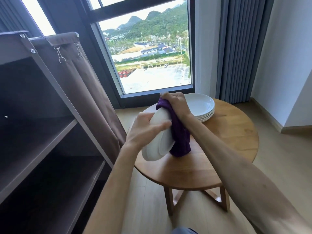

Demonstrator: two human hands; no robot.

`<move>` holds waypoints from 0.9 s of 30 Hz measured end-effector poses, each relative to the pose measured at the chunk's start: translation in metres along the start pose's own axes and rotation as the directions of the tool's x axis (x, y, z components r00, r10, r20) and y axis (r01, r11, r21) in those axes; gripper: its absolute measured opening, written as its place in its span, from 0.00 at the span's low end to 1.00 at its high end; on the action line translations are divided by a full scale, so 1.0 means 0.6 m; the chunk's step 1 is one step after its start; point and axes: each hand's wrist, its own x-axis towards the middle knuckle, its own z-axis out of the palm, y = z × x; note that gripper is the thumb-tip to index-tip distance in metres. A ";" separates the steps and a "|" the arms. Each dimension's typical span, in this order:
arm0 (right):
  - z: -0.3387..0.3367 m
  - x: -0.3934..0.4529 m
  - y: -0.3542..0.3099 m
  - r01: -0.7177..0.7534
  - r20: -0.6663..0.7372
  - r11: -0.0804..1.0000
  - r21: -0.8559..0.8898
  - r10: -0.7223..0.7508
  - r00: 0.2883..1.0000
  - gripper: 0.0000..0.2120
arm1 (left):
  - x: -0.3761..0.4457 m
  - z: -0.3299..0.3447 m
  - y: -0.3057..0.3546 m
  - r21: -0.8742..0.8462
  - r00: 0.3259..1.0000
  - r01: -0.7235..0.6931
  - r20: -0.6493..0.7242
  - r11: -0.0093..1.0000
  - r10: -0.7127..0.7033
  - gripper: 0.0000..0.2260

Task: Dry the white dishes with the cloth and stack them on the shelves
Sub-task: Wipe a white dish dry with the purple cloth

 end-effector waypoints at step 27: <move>0.007 -0.012 -0.038 0.079 0.073 0.896 -0.437 -0.053 0.996 0.25 | 0.027 -0.062 -0.011 -0.100 0.987 -0.008 0.159 0.995 0.024 0.13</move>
